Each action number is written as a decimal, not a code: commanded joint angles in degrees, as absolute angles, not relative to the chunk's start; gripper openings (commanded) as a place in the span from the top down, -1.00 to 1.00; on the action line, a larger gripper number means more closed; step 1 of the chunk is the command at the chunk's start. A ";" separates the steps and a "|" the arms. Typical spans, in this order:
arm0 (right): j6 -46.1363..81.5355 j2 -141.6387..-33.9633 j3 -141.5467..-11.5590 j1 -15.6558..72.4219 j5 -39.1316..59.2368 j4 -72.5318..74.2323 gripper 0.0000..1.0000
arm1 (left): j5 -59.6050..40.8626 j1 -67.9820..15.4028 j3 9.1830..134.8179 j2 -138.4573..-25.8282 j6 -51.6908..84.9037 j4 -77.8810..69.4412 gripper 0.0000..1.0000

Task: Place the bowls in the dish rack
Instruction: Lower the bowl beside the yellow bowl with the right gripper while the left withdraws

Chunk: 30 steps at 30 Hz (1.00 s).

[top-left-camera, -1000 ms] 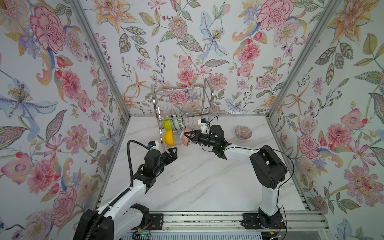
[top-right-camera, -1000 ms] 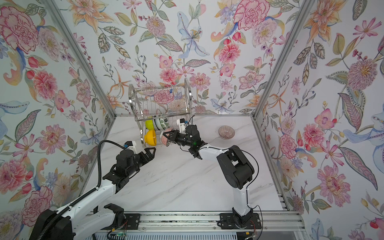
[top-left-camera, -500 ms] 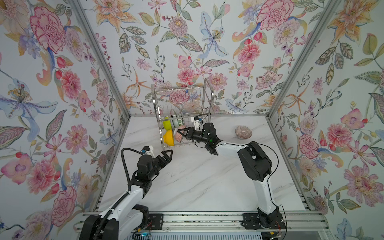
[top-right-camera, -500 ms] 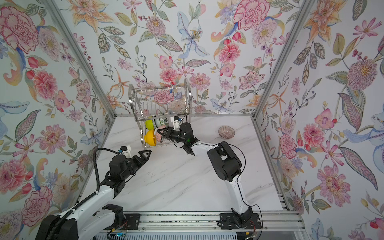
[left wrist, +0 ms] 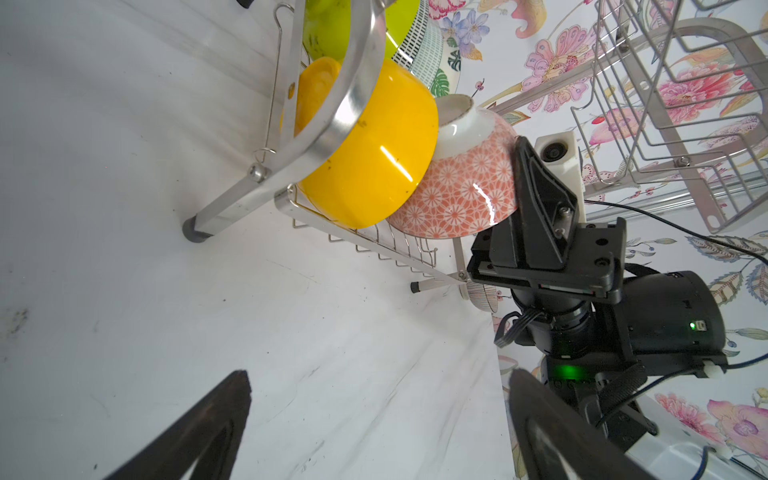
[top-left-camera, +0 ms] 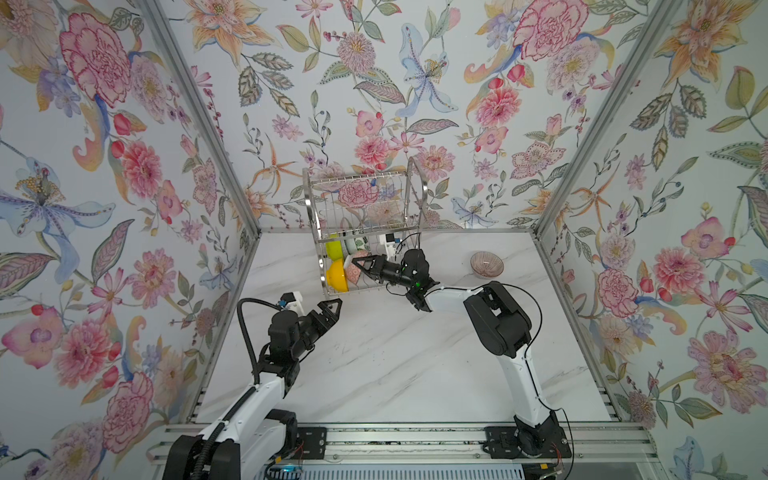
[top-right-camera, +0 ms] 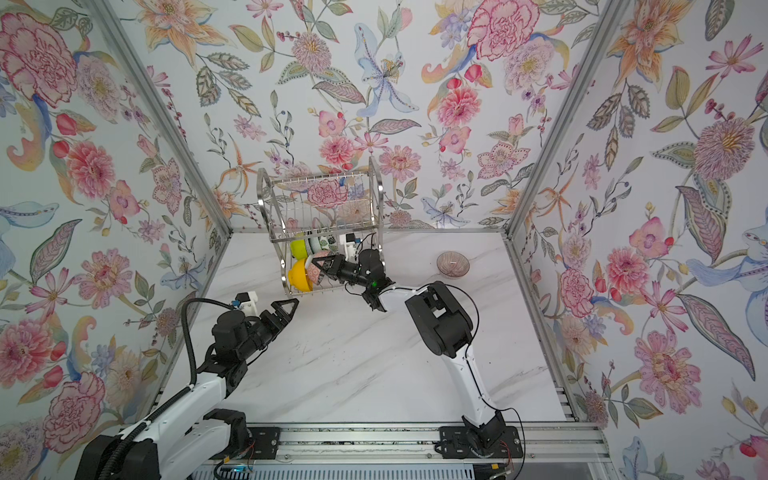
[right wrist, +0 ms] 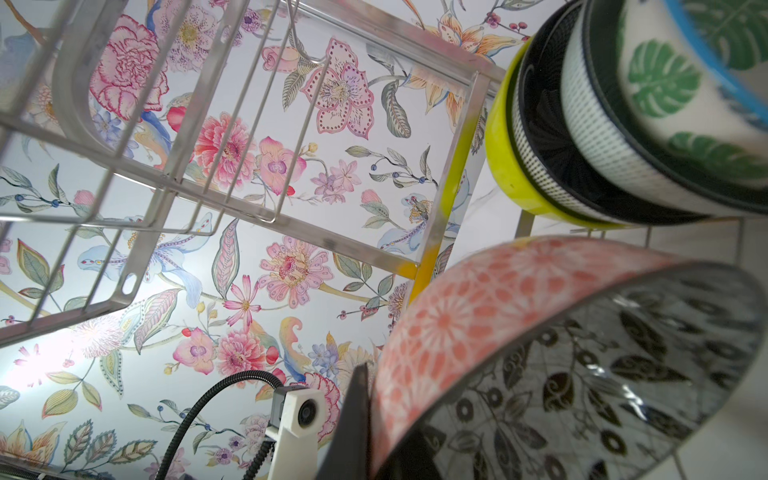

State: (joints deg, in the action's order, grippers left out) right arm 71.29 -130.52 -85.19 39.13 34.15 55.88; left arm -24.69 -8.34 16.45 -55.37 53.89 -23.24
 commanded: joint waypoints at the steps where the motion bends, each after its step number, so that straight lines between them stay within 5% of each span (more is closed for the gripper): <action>1: 73.50 -131.78 -87.81 39.12 35.95 64.72 1.00 | -25.95 -7.65 15.86 -54.75 53.96 -23.65 -0.98; 30: 84.23 -140.37 -86.39 37.96 36.77 80.09 1.00 | -25.95 -7.05 17.67 -53.05 52.73 -18.33 -0.98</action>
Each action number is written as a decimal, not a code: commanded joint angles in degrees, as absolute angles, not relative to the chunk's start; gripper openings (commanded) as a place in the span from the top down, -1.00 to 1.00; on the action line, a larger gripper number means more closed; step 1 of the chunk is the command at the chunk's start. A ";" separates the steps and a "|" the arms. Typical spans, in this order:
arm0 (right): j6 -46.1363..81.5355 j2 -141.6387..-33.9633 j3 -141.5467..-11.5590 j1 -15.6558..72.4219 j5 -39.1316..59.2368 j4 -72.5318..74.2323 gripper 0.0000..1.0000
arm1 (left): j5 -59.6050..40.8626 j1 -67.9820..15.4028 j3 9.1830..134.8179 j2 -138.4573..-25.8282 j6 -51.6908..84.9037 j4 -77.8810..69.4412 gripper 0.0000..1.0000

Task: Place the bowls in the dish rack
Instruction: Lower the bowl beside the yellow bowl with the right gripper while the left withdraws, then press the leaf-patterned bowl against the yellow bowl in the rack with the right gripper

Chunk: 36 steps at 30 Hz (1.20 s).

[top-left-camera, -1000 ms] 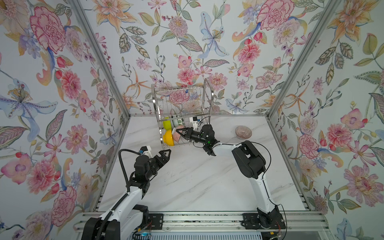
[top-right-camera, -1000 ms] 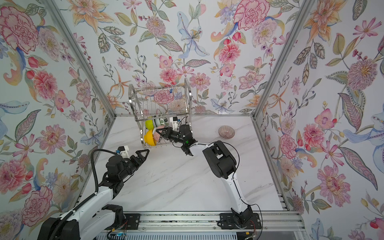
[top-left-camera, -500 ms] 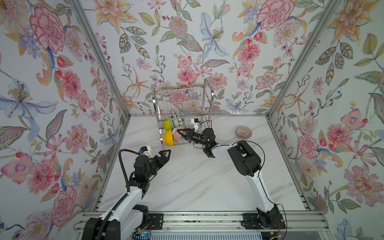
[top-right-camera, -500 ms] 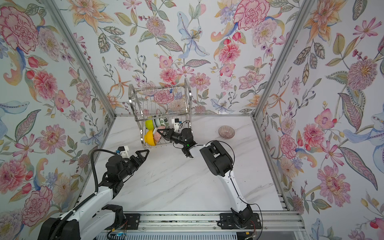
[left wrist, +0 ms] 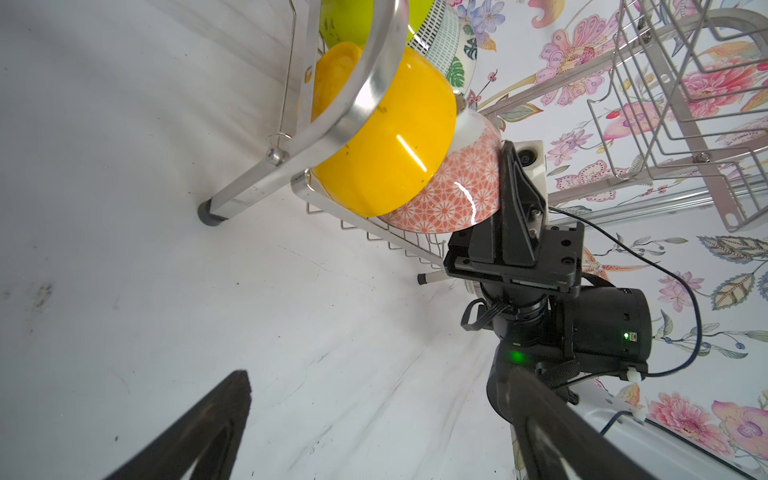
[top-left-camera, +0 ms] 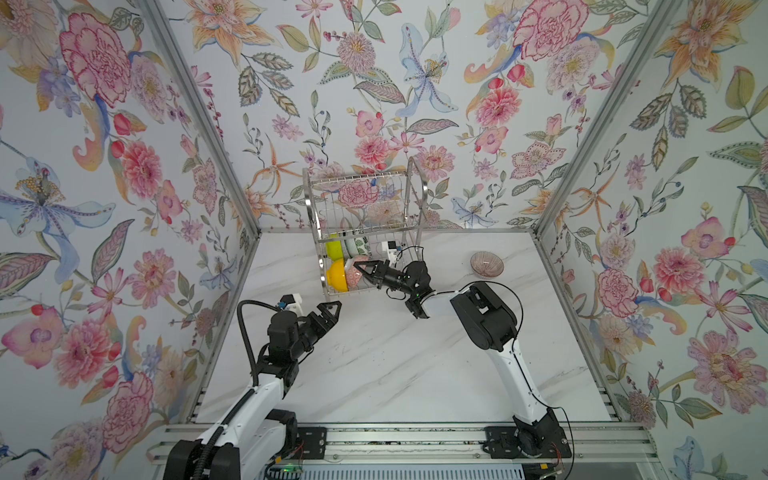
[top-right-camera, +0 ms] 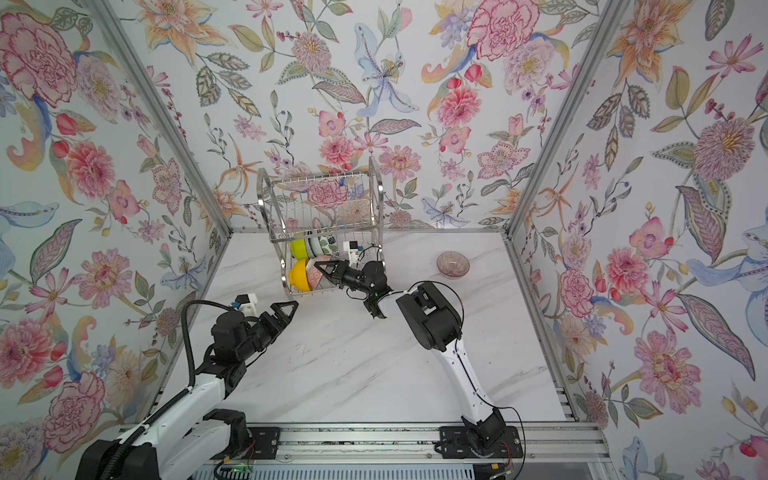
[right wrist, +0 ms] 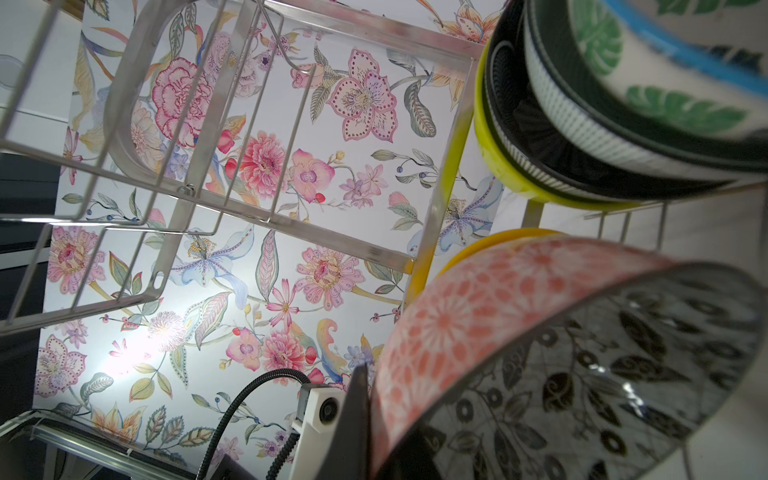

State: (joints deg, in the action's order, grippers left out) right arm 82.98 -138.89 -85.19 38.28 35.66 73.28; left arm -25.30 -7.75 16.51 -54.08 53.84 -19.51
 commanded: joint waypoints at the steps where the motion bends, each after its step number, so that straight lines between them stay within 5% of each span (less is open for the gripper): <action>1: 84.59 -140.73 -86.56 37.97 37.04 80.18 1.00 | -25.93 -7.03 17.67 -52.86 52.76 -18.20 -0.98; 36: 85.27 -145.20 -89.26 38.50 40.91 78.05 1.00 | -25.35 -7.04 16.30 -51.41 53.09 -17.35 -0.98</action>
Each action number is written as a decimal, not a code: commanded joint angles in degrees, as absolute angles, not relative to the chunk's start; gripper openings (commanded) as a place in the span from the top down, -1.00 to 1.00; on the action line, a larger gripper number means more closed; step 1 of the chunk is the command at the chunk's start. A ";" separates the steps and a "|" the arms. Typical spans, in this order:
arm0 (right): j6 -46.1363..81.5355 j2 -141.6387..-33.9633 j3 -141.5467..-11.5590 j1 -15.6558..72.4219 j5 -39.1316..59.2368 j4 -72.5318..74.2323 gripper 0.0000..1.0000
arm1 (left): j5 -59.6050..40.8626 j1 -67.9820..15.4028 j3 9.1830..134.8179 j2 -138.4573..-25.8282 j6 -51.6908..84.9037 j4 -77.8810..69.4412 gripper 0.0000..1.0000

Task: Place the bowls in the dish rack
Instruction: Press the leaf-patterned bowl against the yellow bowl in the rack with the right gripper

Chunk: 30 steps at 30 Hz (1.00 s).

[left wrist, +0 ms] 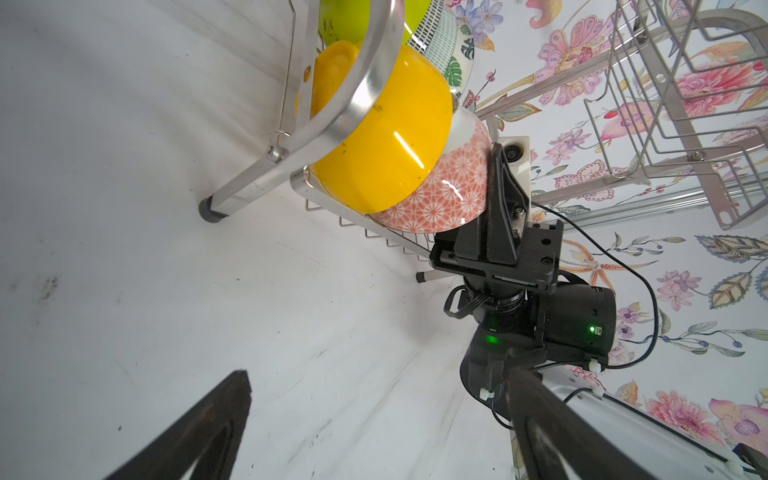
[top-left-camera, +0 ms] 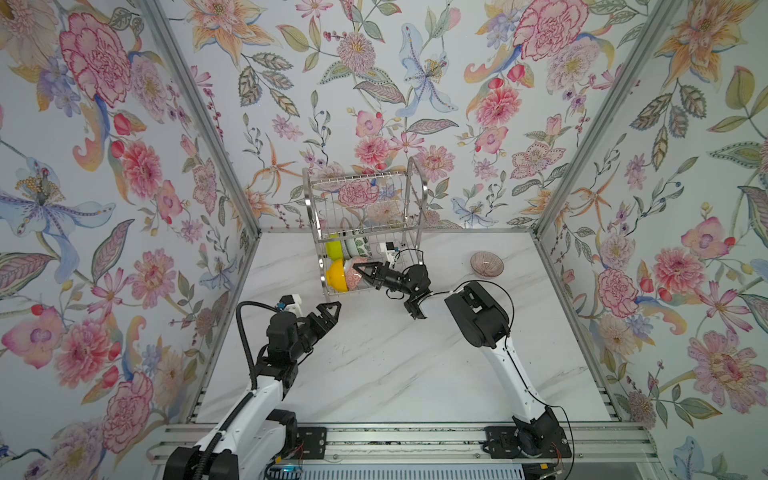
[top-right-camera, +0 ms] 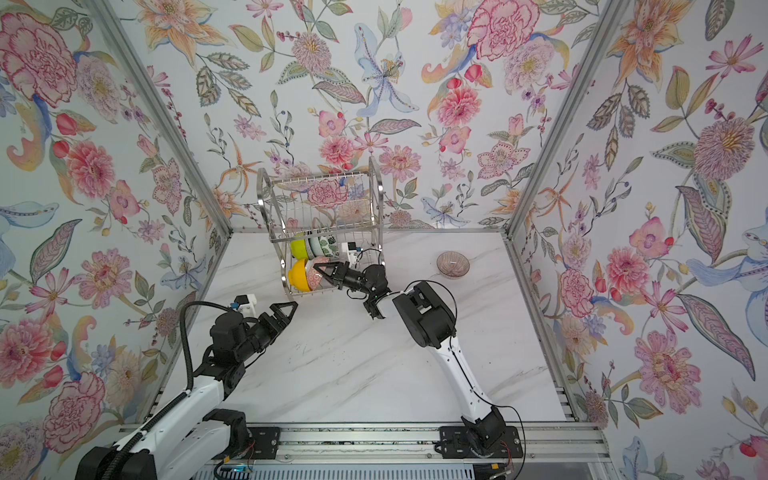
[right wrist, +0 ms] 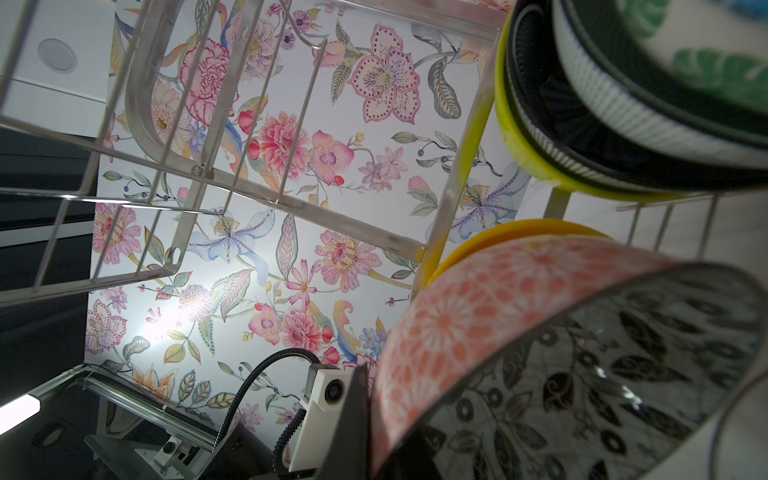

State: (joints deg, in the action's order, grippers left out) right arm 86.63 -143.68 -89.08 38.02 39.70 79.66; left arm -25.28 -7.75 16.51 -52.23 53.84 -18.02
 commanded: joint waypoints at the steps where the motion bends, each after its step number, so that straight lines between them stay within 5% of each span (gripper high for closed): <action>1: 84.73 -145.12 -89.45 38.57 41.19 76.80 1.00 | -25.48 -7.00 16.42 -51.42 53.09 -17.39 -0.98; 30: 74.45 -144.87 -94.22 37.61 44.70 56.48 0.75 | -25.51 -6.86 16.02 -49.95 53.00 -16.31 -0.98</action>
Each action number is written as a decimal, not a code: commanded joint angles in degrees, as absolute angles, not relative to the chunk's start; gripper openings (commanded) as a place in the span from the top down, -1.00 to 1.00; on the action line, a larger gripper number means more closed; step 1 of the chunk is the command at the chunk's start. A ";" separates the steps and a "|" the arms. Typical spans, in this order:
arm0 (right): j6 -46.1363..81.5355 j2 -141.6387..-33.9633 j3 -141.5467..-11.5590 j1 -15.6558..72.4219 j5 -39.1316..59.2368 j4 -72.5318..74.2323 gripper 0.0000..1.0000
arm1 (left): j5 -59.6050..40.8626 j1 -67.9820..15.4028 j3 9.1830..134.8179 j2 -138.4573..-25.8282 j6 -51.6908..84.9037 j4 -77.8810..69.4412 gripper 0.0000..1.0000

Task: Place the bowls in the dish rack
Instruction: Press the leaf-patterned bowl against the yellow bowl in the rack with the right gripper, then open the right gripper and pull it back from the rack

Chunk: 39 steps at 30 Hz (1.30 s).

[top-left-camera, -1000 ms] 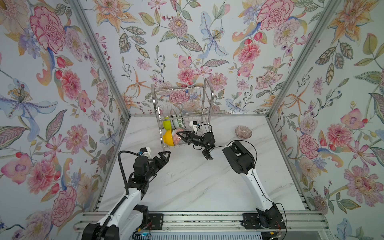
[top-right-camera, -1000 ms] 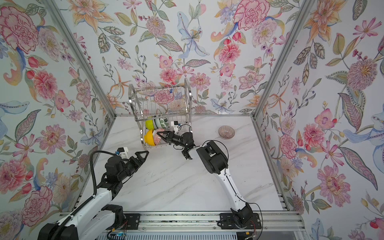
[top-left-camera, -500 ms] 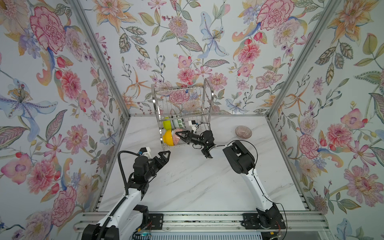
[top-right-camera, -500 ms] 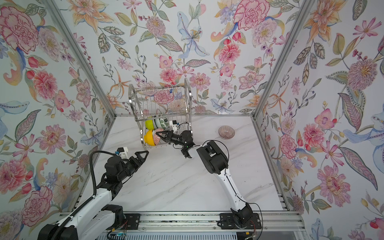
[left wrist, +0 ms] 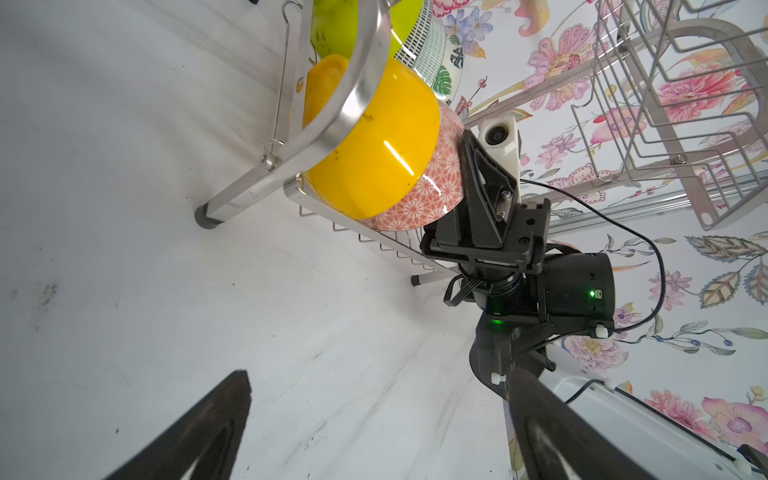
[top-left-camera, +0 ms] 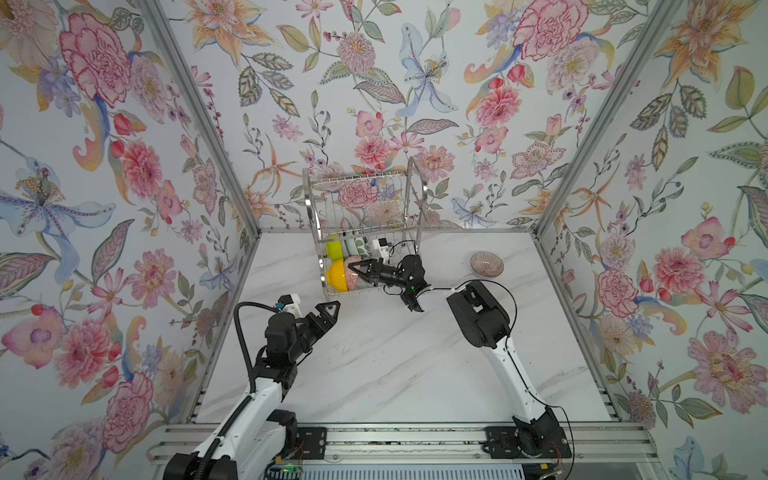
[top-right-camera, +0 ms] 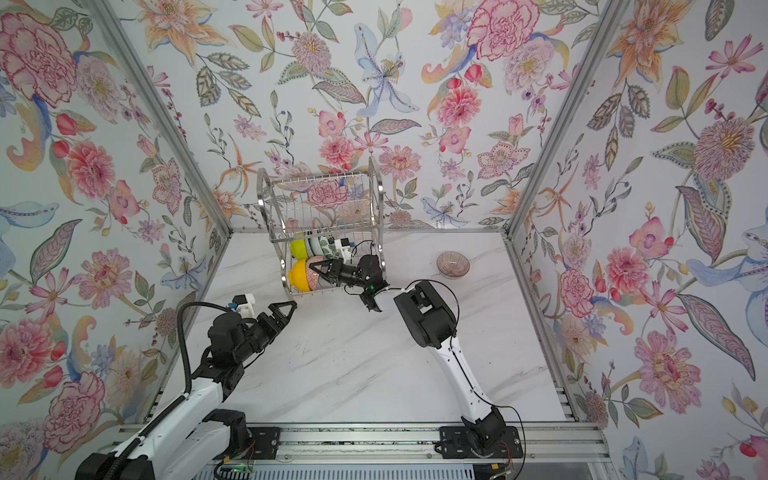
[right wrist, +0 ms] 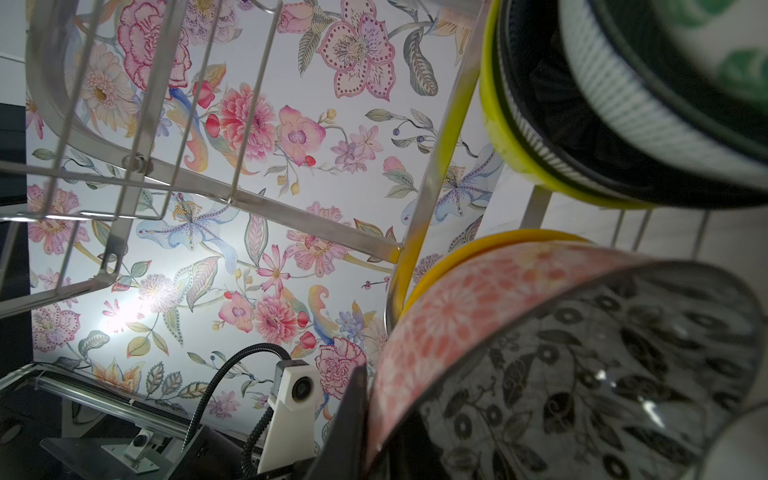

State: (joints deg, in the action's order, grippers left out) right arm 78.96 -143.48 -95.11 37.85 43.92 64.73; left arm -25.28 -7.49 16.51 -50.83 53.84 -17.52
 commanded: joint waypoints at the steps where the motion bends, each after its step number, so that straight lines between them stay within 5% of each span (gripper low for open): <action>1: 73.77 -144.69 -94.22 37.52 44.50 55.25 0.74 | -25.57 -6.84 16.05 -49.85 53.00 -16.27 -0.98; 39: 57.22 -138.24 -98.92 37.93 42.50 31.30 0.42 | -25.74 -6.68 16.50 -49.35 53.70 -15.66 -0.98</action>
